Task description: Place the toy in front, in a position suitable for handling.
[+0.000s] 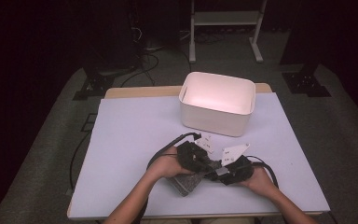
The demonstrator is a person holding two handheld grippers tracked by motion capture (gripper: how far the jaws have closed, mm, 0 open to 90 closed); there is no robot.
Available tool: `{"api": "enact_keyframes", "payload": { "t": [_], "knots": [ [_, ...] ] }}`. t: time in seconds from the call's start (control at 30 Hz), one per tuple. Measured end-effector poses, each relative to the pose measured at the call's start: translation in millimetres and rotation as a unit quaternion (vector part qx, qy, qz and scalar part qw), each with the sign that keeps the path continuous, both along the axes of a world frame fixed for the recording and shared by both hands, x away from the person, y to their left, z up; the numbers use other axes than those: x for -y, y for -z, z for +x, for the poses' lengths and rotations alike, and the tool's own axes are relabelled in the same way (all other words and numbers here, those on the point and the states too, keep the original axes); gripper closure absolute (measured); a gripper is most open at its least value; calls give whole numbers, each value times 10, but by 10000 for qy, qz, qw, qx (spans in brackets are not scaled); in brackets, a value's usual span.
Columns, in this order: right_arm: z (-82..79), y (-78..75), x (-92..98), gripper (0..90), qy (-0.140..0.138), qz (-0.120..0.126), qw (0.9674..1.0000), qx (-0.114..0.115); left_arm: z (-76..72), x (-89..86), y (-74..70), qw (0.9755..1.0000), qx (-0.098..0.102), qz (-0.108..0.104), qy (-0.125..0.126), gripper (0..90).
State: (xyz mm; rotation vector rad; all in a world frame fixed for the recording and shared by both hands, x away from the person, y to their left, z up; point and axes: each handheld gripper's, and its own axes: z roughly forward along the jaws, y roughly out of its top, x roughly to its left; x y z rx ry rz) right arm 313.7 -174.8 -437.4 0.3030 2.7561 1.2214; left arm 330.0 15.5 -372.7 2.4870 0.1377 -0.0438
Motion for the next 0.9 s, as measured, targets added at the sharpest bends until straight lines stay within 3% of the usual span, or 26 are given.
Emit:
{"api": "enact_keyframes", "payload": {
  "t": [0.07, 0.17, 0.37, 0.53, 0.67, 0.77, 0.9],
  "knots": [
    [2, 0, 1, 562, -11, 1, 10000, 12, 15, -97, -20, 9998, 89, 127, -108, 821],
    [11, 0, 1, 562, -24, 3, 10000, 18, 38, -155, -20, 9998, 22, 72, -168, 821],
    [29, -2, -18, 561, -23, 3, 10000, -28, 20, -17, 2, 9999, -99, -56, 19, 820],
    [56, 11, -1, 562, -1, 78, 9998, -167, 28, 14, -8, 10000, 26, 53, -14, 818],
    [59, 12, 0, 562, -23, 70, 9999, -151, 65, -152, -5, 9998, -6, 75, -179, 817],
    [51, 8, -7, 562, -47, 32, 10000, -68, 87, -373, 0, 9992, -33, 94, -393, 816],
    [51, 8, -8, 563, -79, 22, 10000, -51, 88, -636, -7, 9980, -150, -56, -613, 811]
  ]
}}
